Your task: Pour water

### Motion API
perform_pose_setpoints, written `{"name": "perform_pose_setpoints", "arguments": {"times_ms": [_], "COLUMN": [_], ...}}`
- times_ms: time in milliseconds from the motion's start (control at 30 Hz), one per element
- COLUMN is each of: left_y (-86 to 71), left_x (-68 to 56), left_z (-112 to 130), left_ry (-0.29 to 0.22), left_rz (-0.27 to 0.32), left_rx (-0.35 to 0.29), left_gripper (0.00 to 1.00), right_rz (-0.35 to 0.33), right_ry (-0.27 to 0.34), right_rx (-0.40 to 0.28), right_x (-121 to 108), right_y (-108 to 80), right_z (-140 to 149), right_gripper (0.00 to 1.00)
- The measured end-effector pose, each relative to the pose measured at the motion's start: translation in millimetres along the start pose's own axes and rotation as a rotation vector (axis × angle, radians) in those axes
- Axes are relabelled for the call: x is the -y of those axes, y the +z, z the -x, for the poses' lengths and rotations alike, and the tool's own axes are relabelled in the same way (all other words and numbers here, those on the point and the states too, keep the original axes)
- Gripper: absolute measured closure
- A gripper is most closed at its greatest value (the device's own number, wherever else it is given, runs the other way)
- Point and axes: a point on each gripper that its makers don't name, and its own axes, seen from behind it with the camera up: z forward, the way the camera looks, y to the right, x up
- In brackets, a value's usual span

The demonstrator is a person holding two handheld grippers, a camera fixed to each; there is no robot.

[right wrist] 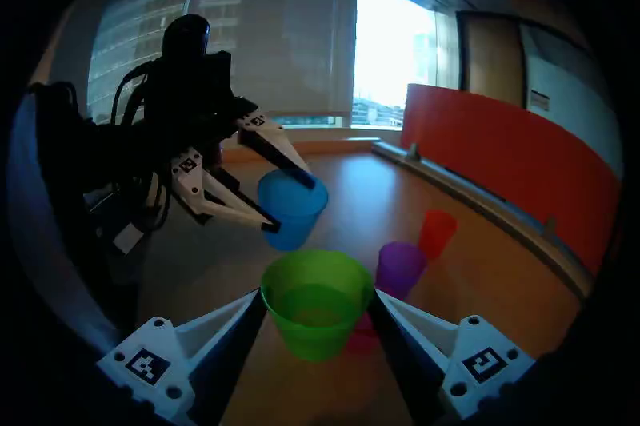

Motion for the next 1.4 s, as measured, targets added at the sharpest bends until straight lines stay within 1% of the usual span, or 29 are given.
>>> {"name": "perform_pose_setpoints", "arguments": {"times_ms": [167, 467, 733, 867, 1167, 1400], "left_y": [-1.4, -5.2, -4.2, -2.8, -3.0, -0.4], "left_x": [-5.4, -9.1, -17.6, -21.4, -23.3, -24.3], "left_z": [13, 32, 55, 63, 74, 83], "left_ry": [-0.005, -0.015, -0.017, -0.025, -0.053, -0.05], "left_rz": [0.013, 0.017, 0.03, 0.035, 0.037, 0.044], "left_rx": [0.025, 0.062, 0.105, 0.117, 0.134, 0.157], "left_gripper": [0.12, 0.11, 0.11, 0.11, 0.11, 0.11], "right_rz": [-0.007, -0.024, -0.047, -0.054, -0.058, -0.068], "right_ry": [0.008, 0.005, -0.003, -0.007, 0.0, -0.004], "right_rx": [0.02, 0.055, 0.1, 0.118, 0.141, 0.173], "right_x": [0, 2, 5, 6, 3, 2], "right_y": [0.0, 1.4, 3.6, 4.9, 3.9, 4.2], "right_z": [9, 22, 42, 50, 63, 77], "right_gripper": [0.09, 0.09, 0.09, 0.09, 0.09, 0.09]}}
